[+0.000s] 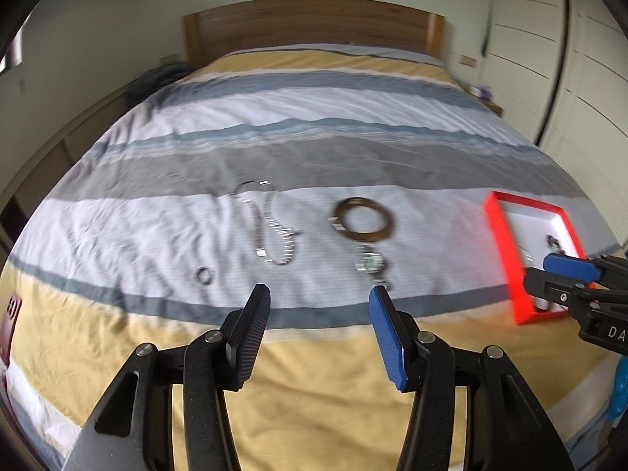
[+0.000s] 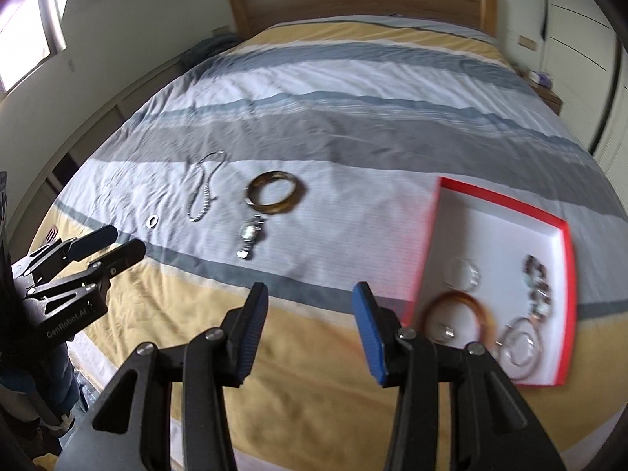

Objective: Organize jewelry
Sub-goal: 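Withdraw both tools from the box back over the bed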

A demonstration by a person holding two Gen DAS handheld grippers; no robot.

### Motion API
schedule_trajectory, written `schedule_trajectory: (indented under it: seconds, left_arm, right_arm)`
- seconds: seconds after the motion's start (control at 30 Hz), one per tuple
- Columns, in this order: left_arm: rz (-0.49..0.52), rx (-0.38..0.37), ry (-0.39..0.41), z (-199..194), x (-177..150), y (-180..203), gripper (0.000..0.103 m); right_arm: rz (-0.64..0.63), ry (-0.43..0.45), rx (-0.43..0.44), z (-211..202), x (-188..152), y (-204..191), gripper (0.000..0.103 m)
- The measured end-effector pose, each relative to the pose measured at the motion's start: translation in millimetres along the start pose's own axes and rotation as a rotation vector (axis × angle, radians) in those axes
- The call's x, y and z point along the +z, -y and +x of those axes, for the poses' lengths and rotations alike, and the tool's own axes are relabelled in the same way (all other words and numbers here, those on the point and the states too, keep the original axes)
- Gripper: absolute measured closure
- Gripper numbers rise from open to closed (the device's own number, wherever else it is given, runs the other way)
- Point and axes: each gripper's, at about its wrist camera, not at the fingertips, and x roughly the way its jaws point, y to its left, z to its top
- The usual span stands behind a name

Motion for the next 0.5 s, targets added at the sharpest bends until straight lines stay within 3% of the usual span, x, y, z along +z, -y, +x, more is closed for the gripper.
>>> schedule_trajectory:
  seconds: [0.27,0.5]
  left_arm:
    - [-0.067,0.057,-0.025,22.8,-6.1,-46.4,0.051]
    - [-0.104,0.103,-0.046,48.1,-9.1,-77.4,0.045]
  right_arm:
    - [-0.058,-0.040,0.031,38.3,17.2,-37.7,0.060]
    - [-0.082,-0.086,0.047,76.0,25.7,-56.5,0.060]
